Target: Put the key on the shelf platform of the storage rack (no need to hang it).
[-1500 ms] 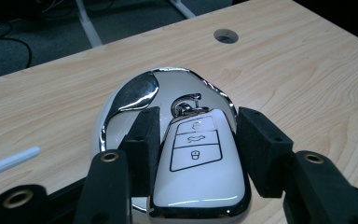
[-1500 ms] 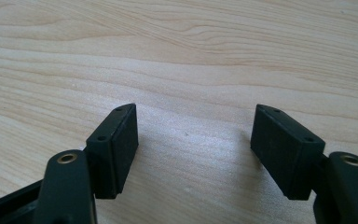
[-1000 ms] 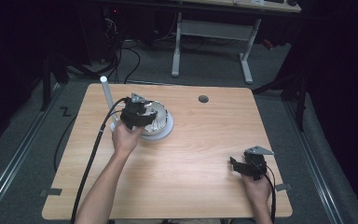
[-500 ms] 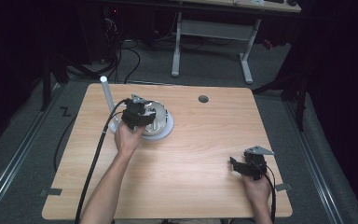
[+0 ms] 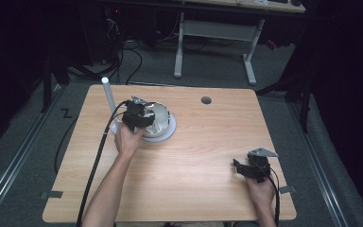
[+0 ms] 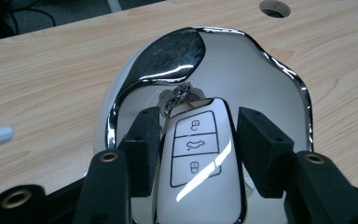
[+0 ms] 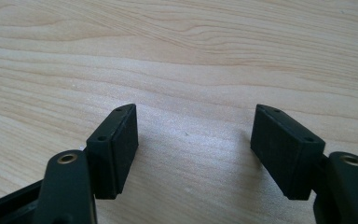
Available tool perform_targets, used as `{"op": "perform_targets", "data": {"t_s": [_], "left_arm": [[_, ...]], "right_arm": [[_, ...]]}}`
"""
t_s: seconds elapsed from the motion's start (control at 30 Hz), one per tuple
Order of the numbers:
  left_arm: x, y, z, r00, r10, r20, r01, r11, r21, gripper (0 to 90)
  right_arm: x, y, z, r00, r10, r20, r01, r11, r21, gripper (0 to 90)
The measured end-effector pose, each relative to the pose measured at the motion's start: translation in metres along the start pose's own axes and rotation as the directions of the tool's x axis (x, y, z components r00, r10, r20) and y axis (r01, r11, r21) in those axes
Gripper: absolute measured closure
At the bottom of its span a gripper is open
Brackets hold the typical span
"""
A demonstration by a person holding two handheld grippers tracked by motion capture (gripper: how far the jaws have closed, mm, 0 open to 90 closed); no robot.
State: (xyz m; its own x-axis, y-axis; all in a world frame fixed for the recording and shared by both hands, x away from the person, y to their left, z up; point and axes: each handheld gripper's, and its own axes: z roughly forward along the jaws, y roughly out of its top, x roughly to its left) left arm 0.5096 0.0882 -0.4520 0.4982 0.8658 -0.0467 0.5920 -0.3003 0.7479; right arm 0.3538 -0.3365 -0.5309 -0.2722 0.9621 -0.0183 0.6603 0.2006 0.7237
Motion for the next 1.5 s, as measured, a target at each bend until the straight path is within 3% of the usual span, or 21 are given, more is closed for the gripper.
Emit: {"op": "perform_targets", "data": {"t_s": [0.47, 0.87, 1.0, 1.5], "left_arm": [[-0.007, -0.001, -0.006, 0.9987, 0.051, 0.001, -0.051, 0.9987, -0.004, 41.6], [-0.012, 0.002, -0.033, 0.9959, 0.082, 0.039, -0.080, 0.9952, -0.057, 41.4], [-0.010, 0.000, -0.045, 0.9954, 0.069, 0.067, -0.063, 0.9942, -0.087, 42.1], [0.005, -0.014, -0.077, 0.9966, 0.048, 0.067, -0.039, 0.9912, -0.127, 44.6]], "right_arm": [[0.000, 0.000, 0.000, 1.0000, 0.002, -0.001, -0.002, 1.0000, 0.000, 32.5], [0.000, 0.000, 0.000, 1.0000, 0.001, -0.001, -0.001, 1.0000, 0.001, 32.5], [0.000, 0.000, 0.000, 1.0000, 0.002, -0.001, -0.002, 1.0000, 0.001, 32.5], [0.000, 0.000, 0.000, 1.0000, 0.001, -0.001, -0.001, 1.0000, 0.001, 32.5]]}}
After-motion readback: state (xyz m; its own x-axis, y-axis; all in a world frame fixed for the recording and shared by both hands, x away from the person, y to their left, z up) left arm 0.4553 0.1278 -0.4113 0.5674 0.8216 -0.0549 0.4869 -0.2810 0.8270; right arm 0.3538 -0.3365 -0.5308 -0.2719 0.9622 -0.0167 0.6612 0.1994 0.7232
